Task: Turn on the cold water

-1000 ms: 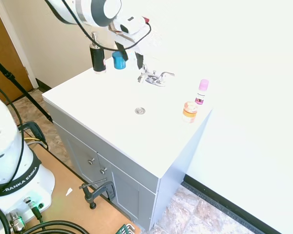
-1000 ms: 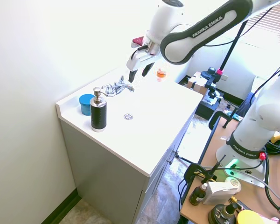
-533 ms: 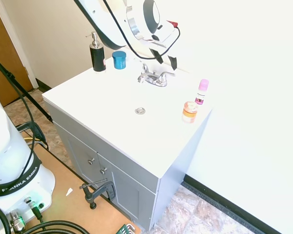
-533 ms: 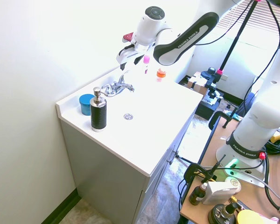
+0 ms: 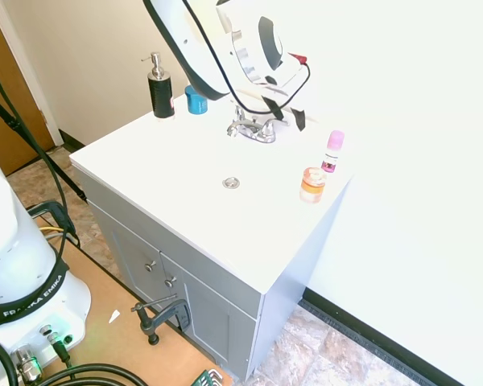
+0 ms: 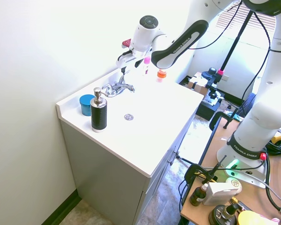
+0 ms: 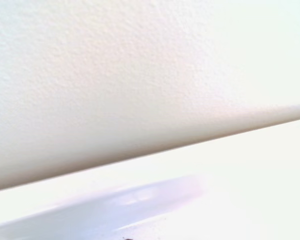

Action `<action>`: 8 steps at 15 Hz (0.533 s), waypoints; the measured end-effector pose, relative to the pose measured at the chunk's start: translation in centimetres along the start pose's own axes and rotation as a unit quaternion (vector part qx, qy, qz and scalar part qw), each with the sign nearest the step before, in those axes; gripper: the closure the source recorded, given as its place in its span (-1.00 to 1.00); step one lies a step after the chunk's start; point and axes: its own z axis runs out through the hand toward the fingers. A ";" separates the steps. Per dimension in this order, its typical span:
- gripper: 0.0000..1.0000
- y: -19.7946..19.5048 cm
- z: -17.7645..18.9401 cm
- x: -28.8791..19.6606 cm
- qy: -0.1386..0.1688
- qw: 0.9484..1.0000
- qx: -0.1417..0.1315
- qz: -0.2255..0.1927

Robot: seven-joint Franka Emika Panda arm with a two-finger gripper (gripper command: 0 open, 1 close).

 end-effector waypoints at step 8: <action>-1.00 1.6 -0.6 -0.3 -0.081 0.994 -0.070 -0.010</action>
